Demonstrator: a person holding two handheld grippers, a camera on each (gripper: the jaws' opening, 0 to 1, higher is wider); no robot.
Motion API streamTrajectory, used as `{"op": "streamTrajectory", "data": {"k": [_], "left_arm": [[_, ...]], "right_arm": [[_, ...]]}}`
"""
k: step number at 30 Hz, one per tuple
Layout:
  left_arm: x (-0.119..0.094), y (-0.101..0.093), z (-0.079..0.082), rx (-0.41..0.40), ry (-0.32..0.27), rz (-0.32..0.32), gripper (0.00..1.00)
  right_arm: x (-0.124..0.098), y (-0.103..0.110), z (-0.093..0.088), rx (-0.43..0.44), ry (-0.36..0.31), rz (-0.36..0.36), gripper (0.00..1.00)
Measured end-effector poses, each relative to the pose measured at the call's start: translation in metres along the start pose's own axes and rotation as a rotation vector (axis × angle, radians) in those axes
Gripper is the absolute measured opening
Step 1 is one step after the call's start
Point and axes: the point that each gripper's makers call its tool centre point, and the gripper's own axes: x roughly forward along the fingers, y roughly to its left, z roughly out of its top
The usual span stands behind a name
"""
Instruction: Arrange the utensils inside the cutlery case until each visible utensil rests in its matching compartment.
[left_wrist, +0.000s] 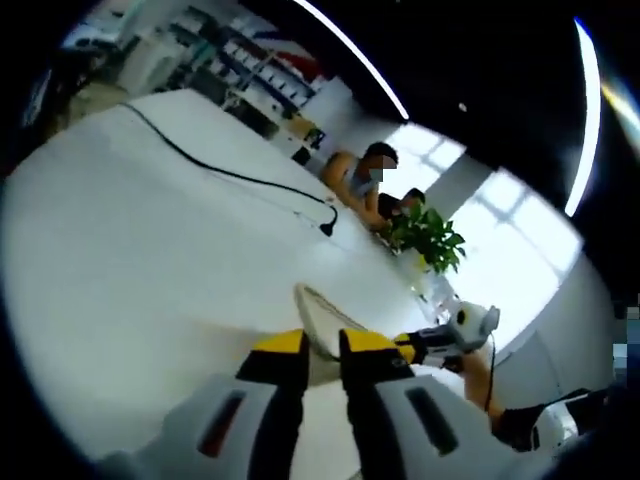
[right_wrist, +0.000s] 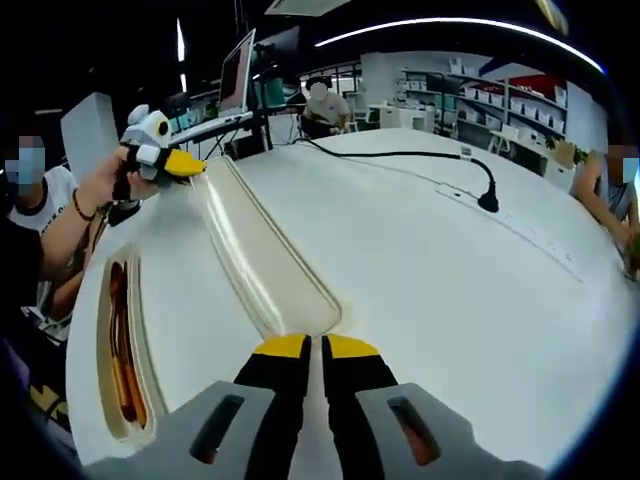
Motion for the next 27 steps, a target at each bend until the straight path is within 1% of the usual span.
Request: {"op": "streamTrajectory", "data": {"k": [1, 3, 7, 9, 13, 15, 18, 19, 20, 21, 23, 24, 26, 27], "left_arm": [[-0.001, -0.007, 0.002, -0.016, -0.004, -0.034, 0.12], [-0.002, -0.015, 0.005, -0.029, -0.01, -0.066, 0.12], [-0.003, -0.024, 0.011, -0.028, -0.011, -0.087, 0.11], [-0.004, -0.027, 0.011, -0.021, -0.003, -0.099, 0.11], [-0.006, -0.027, 0.011, -0.001, 0.006, -0.107, 0.1], [-0.007, -0.027, 0.011, 0.023, 0.005, -0.11, 0.08], [-0.009, -0.028, 0.009, 0.039, 0.019, -0.141, 0.05], [-0.009, -0.027, 0.009, 0.055, 0.02, -0.137, 0.05], [-0.009, -0.025, 0.007, 0.077, 0.03, -0.132, 0.05], [-0.009, -0.024, 0.005, 0.081, 0.045, -0.135, 0.04], [-0.009, -0.025, 0.003, 0.085, 0.054, -0.163, 0.04], [-0.009, -0.025, 0.004, 0.106, 0.05, -0.172, 0.04], [-0.011, -0.023, 0.006, 0.139, 0.043, -0.166, 0.04], [-0.012, -0.024, 0.007, 0.176, 0.039, -0.186, 0.04]], "right_arm": [[0.0, 0.0, 0.0, -0.003, 0.0, 0.0, 0.05], [-0.001, 0.001, -0.001, -0.006, -0.003, 0.001, 0.05], [-0.001, 0.001, -0.002, -0.006, -0.014, 0.0, 0.05], [-0.001, 0.001, -0.002, -0.013, -0.016, 0.0, 0.05], [-0.002, 0.002, -0.003, -0.026, -0.021, 0.007, 0.06], [-0.003, 0.003, -0.001, -0.028, -0.033, 0.014, 0.08], [-0.007, 0.001, 0.004, -0.035, -0.056, 0.004, 0.12], [-0.007, 0.0, 0.002, -0.037, -0.043, 0.0, 0.14], [-0.007, -0.001, -0.001, -0.041, -0.029, 0.002, 0.15], [-0.007, 0.0, -0.002, -0.042, -0.027, 0.004, 0.16], [-0.01, 0.0, -0.002, -0.042, -0.035, 0.004, 0.17], [-0.011, 0.0, -0.003, -0.041, -0.034, 0.004, 0.18], [-0.014, -0.002, -0.002, -0.048, -0.048, -0.001, 0.18], [-0.016, -0.003, 0.0, -0.057, -0.054, -0.001, 0.19]]}}
